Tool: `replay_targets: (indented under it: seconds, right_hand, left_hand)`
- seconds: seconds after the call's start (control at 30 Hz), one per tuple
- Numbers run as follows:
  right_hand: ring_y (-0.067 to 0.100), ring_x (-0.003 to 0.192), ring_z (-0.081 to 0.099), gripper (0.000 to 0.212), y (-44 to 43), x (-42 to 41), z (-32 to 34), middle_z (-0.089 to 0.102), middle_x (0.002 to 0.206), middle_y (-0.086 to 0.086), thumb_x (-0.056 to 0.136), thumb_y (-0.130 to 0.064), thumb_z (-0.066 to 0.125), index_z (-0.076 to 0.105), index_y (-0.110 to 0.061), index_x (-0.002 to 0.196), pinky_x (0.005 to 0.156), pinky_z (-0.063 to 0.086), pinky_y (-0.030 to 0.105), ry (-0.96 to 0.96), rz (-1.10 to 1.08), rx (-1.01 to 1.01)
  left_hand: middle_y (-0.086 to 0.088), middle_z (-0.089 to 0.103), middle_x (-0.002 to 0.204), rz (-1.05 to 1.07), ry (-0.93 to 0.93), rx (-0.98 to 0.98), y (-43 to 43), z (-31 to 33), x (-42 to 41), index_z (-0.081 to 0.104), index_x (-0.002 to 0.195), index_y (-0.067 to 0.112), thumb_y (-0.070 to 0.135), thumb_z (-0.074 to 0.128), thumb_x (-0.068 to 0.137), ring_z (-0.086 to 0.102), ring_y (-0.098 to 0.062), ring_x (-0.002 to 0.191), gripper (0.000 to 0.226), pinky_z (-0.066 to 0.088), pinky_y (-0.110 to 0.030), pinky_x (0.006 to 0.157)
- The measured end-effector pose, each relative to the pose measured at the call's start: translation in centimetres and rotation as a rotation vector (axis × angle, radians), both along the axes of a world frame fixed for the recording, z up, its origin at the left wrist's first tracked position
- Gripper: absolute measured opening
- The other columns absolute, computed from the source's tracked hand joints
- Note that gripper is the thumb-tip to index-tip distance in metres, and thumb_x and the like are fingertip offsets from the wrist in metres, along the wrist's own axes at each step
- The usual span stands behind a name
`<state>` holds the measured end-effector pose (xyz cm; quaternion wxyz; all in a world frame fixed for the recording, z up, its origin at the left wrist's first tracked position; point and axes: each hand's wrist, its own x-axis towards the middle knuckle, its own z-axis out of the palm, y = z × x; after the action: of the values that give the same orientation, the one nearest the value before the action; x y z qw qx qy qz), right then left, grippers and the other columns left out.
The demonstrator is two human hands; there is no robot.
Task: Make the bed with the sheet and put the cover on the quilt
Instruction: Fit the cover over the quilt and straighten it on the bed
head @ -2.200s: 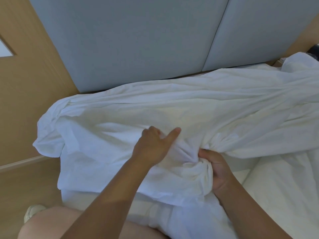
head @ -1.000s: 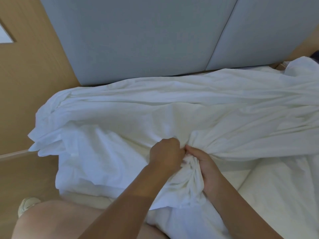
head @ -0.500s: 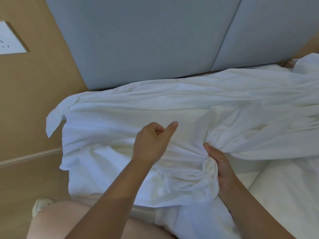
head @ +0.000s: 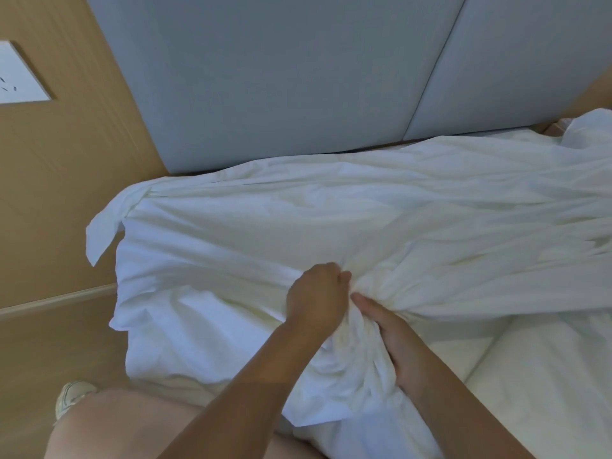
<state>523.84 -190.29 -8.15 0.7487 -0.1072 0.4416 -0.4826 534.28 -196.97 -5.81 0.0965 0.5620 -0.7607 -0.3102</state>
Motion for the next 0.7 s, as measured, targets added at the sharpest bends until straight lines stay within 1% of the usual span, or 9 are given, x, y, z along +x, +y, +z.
replay_targets:
  seconds: [0.1, 0.23, 0.3, 0.37, 0.43, 0.5, 0.57, 0.63, 0.7]
  right_hand:
    - [0.028, 0.085, 0.071, 0.069, -1.0, 0.1, 0.2, 0.072, 0.094, 0.017, 0.031, -0.036, 0.096, 0.076, -0.005, 0.090, 0.067, 0.057, 0.036, -0.149, -0.092, -0.027]
    - [0.029, 0.073, 0.071, 0.061, -2.0, -0.1, 1.0, 0.070, 0.079, 0.019, 0.026, -0.025, 0.096, 0.075, 0.000, 0.077, 0.062, 0.057, 0.038, -0.245, -0.087, -0.083]
    - [0.031, 0.088, 0.069, 0.052, -2.2, 0.2, 1.5, 0.069, 0.091, 0.024, 0.057, -0.030, 0.087, 0.072, 0.005, 0.092, 0.077, 0.055, 0.040, -0.293, -0.071, -0.069]
    - [0.034, 0.124, 0.051, 0.066, -2.5, -0.4, 1.3, 0.056, 0.127, 0.026, 0.096, -0.049, 0.037, 0.053, 0.006, 0.128, 0.106, 0.033, 0.046, -0.255, -0.153, -0.106]
    - [0.034, 0.137, 0.034, 0.075, -2.4, -1.0, 0.9, 0.042, 0.143, 0.022, 0.098, -0.057, 0.018, 0.040, 0.000, 0.141, 0.116, 0.015, 0.047, -0.295, -0.111, -0.179]
    - [0.035, 0.133, 0.040, 0.068, -2.0, -0.6, 0.7, 0.047, 0.139, 0.022, 0.093, -0.053, 0.045, 0.047, -0.001, 0.136, 0.114, 0.023, 0.048, -0.320, -0.052, -0.214]
    - [0.036, 0.117, 0.056, 0.073, -1.8, -0.7, 0.6, 0.060, 0.124, 0.022, 0.066, -0.042, 0.082, 0.061, -0.001, 0.123, 0.102, 0.042, 0.049, -0.331, -0.017, -0.174]
    - [0.035, 0.104, 0.063, 0.084, -1.8, -1.1, -0.5, 0.065, 0.114, 0.021, 0.042, -0.028, 0.094, 0.065, -0.004, 0.117, 0.091, 0.050, 0.047, -0.221, -0.057, -0.053]
    - [0.034, 0.098, 0.064, 0.080, -1.7, -0.9, -0.4, 0.066, 0.107, 0.020, 0.042, -0.020, 0.092, 0.064, -0.004, 0.115, 0.088, 0.050, 0.044, -0.149, -0.019, 0.011]
  left_hand:
    - [-0.008, 0.058, 0.093, -0.314, 0.014, -0.137, 1.1, 2.0, 0.1, 0.051, 0.087, 0.011, 0.021, 0.031, 0.101, 0.055, -0.025, 0.083, 0.026, 0.036, -0.031, 0.069]
    - [-0.004, 0.051, 0.076, -0.351, 0.274, 0.480, 0.1, 2.5, 1.8, 0.052, 0.077, 0.010, 0.032, 0.037, 0.101, 0.048, -0.014, 0.067, 0.035, 0.039, -0.024, 0.065]
    - [-0.005, 0.059, 0.076, -0.222, 0.396, 0.636, -0.1, 2.8, 2.6, 0.063, 0.082, 0.007, 0.037, 0.044, 0.097, 0.056, -0.017, 0.069, 0.040, 0.046, -0.028, 0.072]
    - [-0.006, 0.059, 0.066, 0.004, 0.440, 0.409, -0.7, 2.9, 2.8, 0.062, 0.072, 0.004, 0.039, 0.049, 0.094, 0.057, -0.020, 0.063, 0.044, 0.047, -0.031, 0.070]
    - [-0.001, 0.056, 0.065, 0.200, 0.353, -0.014, -1.6, 2.7, 3.0, 0.053, 0.067, 0.010, 0.046, 0.052, 0.090, 0.055, -0.019, 0.066, 0.043, 0.042, -0.030, 0.067]
    - [0.000, 0.062, 0.093, 0.158, 0.098, -0.063, -2.1, 2.1, 2.7, 0.057, 0.092, 0.016, 0.065, 0.046, 0.085, 0.058, -0.020, 0.091, 0.050, 0.043, -0.032, 0.080]
    - [-0.009, 0.059, 0.120, 0.014, -0.184, 0.178, -2.1, 0.8, 2.2, 0.053, 0.119, 0.012, 0.079, 0.031, 0.079, 0.054, -0.028, 0.112, 0.081, 0.040, -0.039, 0.096]
    - [-0.016, 0.058, 0.126, -0.021, -0.185, 0.396, -2.1, -0.2, 1.9, 0.054, 0.124, 0.004, 0.080, 0.023, 0.080, 0.054, -0.031, 0.115, 0.093, 0.040, -0.039, 0.099]
    - [-0.016, 0.064, 0.113, 0.007, 0.000, 0.557, -2.3, -0.6, 1.5, 0.060, 0.116, 0.000, 0.076, 0.027, 0.084, 0.061, -0.028, 0.103, 0.089, 0.045, -0.032, 0.087]
